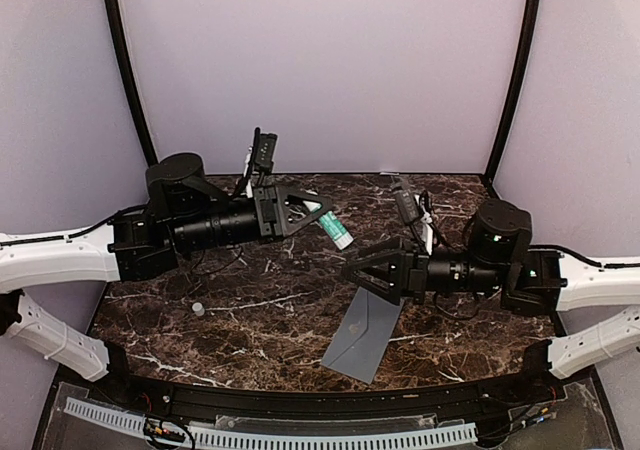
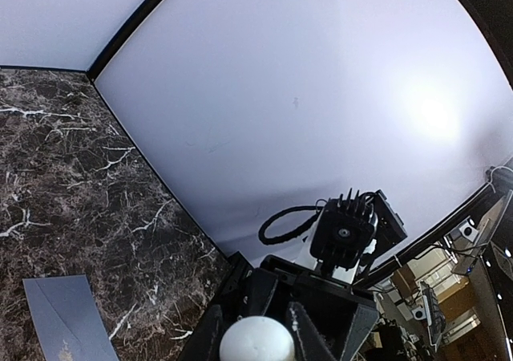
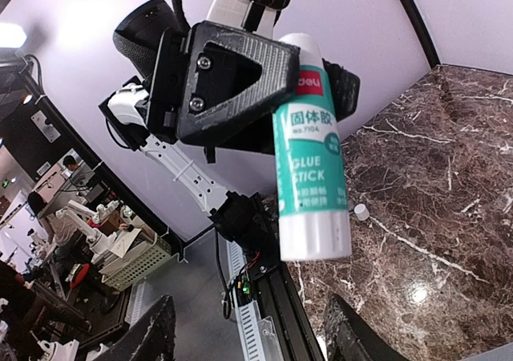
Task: Place the letter into the envelope and seal it
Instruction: Screw the solid glue.
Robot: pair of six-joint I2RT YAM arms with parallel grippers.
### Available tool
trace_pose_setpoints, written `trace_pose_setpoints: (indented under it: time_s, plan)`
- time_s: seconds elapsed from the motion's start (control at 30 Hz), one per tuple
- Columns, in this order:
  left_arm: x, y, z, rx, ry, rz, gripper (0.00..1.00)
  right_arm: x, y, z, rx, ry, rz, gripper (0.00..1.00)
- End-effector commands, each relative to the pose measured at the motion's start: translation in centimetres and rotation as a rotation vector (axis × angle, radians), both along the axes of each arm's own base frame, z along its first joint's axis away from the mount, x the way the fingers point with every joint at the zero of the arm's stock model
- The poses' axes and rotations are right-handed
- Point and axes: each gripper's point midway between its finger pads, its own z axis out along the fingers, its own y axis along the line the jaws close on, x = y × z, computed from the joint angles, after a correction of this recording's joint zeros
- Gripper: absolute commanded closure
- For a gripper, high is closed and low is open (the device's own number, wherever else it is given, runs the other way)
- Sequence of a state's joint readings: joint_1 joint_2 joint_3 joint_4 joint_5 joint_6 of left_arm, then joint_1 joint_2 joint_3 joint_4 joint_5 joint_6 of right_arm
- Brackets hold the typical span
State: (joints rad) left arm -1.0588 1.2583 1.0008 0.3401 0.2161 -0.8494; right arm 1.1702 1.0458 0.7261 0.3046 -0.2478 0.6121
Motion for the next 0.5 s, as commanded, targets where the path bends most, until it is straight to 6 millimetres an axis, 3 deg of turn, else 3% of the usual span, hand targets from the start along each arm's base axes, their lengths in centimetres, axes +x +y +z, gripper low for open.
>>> trace_pose_setpoints:
  time_s: [0.0, 0.13, 0.37, 0.47]
  plan:
    - [-0.8, 1.1, 0.7, -0.010, -0.028, -0.042, 1.00, -0.5, -0.7, -0.4, 0.009, 0.032, 0.032, 0.42]
    - [-1.7, 0.9, 1.0, -0.012, -0.054, -0.104, 1.00, -0.1, -0.5, -0.5, 0.014, 0.046, 0.037, 0.45]
    - [-2.8, 1.1, 1.2, -0.007, -0.071, -0.157, 1.00, -0.7, 0.9, 1.3, 0.068, 0.036, 0.128, 0.43]
    - [-2.8, 1.1, 1.0, -0.004, -0.065, -0.156, 1.00, -0.9, 1.6, 1.5, 0.068, 0.036, 0.162, 0.50]
